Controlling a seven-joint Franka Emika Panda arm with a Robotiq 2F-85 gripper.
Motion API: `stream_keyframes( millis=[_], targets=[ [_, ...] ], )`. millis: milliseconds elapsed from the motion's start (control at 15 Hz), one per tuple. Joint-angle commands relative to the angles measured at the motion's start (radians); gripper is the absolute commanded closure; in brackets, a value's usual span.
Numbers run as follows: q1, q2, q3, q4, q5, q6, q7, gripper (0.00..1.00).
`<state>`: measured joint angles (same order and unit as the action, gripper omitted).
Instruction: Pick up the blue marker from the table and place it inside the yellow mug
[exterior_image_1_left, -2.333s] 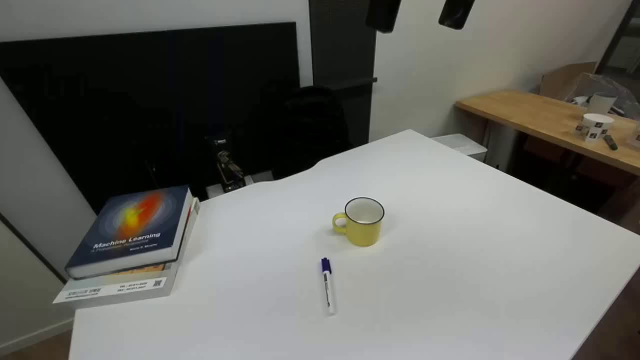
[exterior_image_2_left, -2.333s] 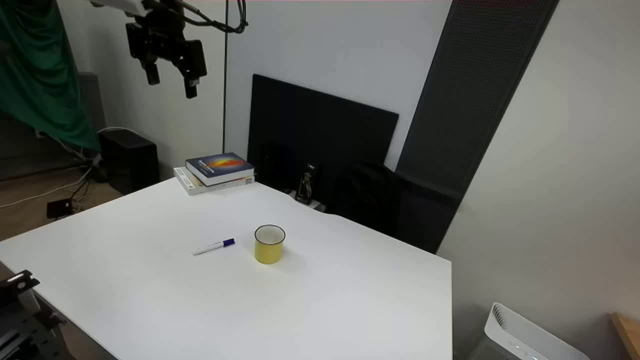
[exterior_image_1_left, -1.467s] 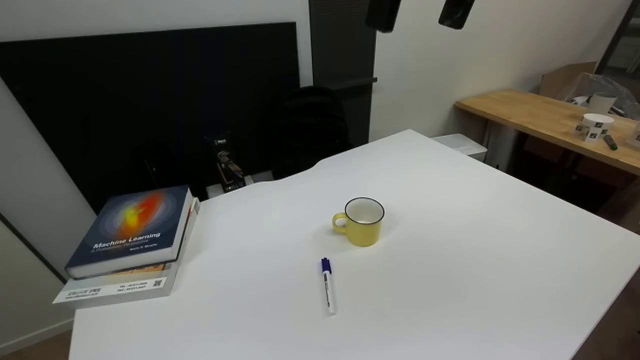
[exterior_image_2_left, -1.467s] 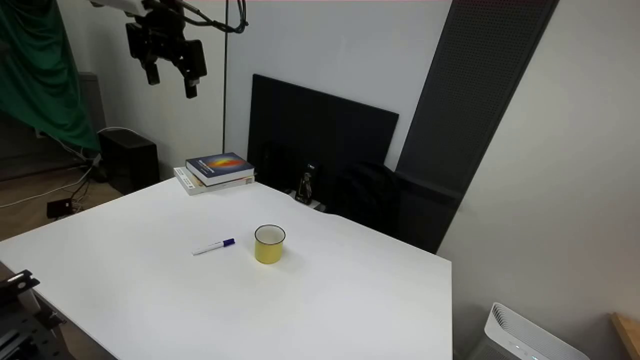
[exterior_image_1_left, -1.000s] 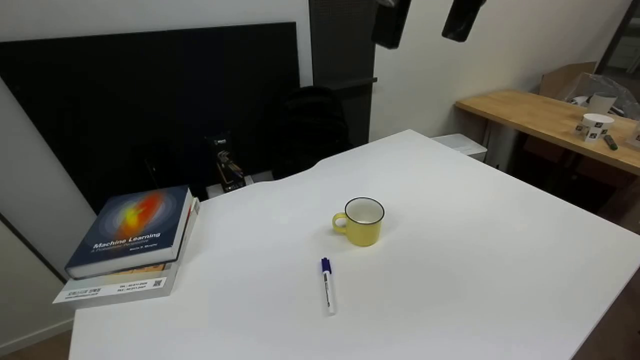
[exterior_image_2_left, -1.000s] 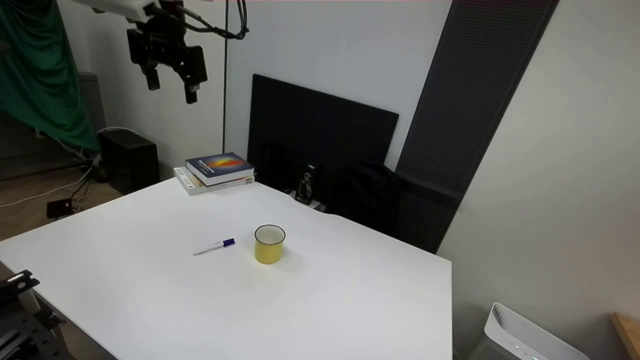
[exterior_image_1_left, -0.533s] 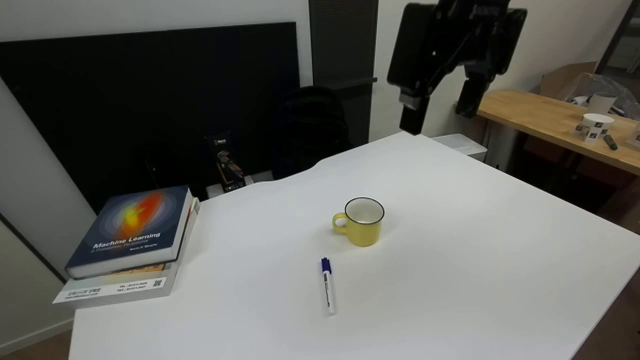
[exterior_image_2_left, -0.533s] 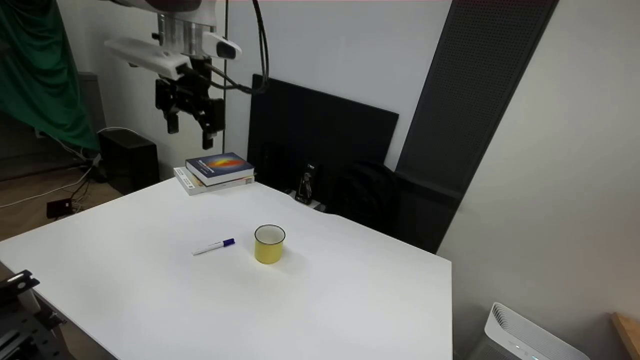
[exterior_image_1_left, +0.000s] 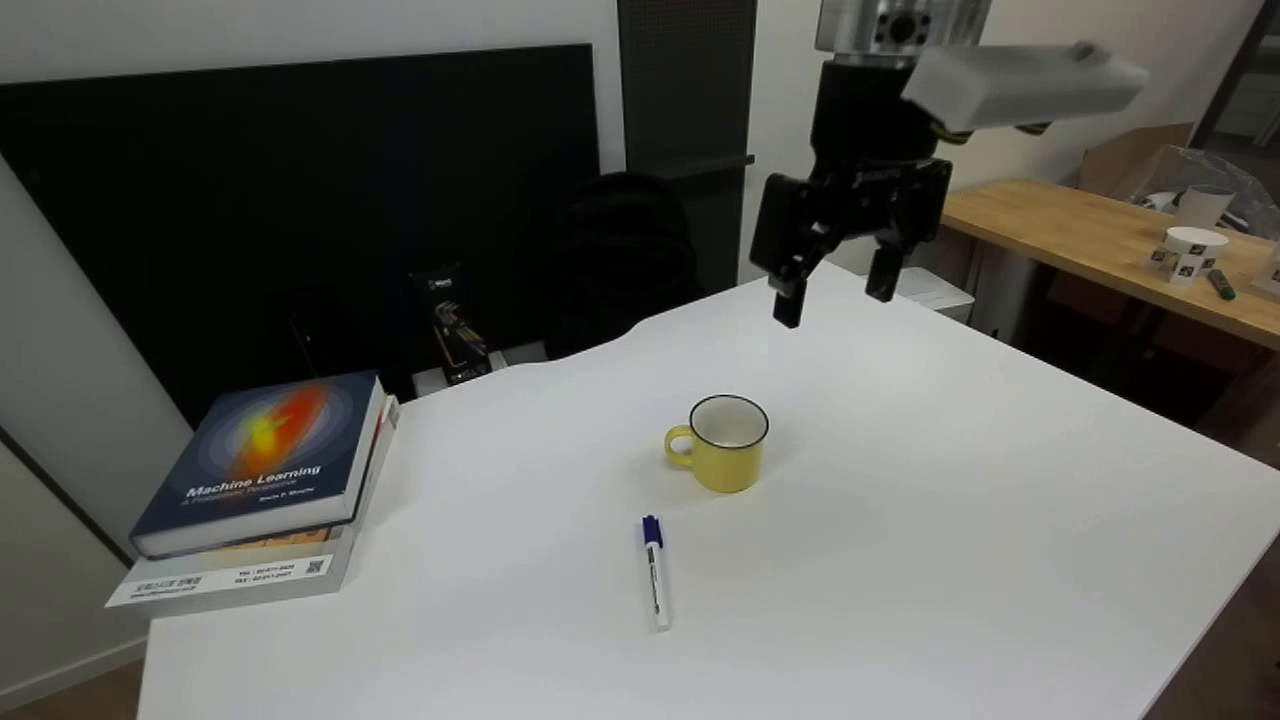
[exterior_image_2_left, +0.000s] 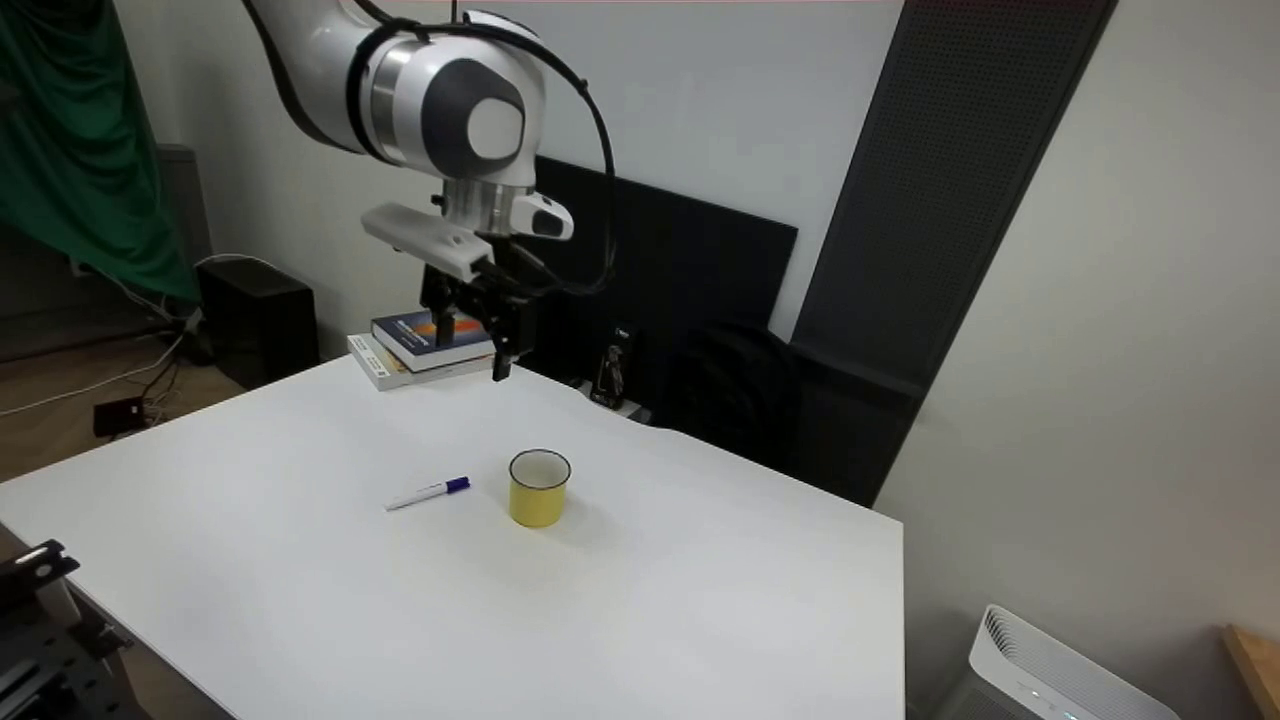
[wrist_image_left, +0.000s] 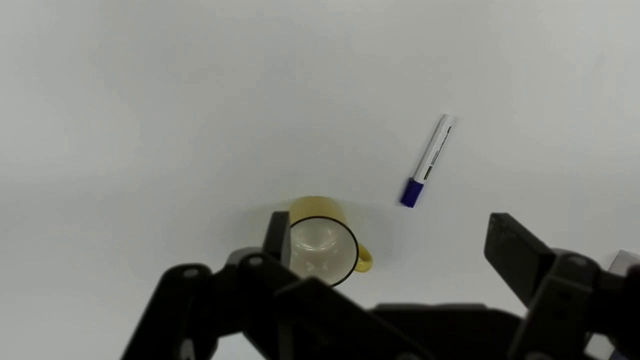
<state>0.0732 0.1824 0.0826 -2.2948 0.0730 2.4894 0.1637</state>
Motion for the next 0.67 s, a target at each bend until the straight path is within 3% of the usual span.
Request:
stream_keyframes(
  millis=[0, 600],
  targets=[
    [0.035, 0.191, -0.032, 0.169, -0.061, 0.044, 0.108, 0.0],
    [0.176, 0.465, -0.067, 0.433, -0.062, 0.063, 0.22, 0.0]
  ],
)
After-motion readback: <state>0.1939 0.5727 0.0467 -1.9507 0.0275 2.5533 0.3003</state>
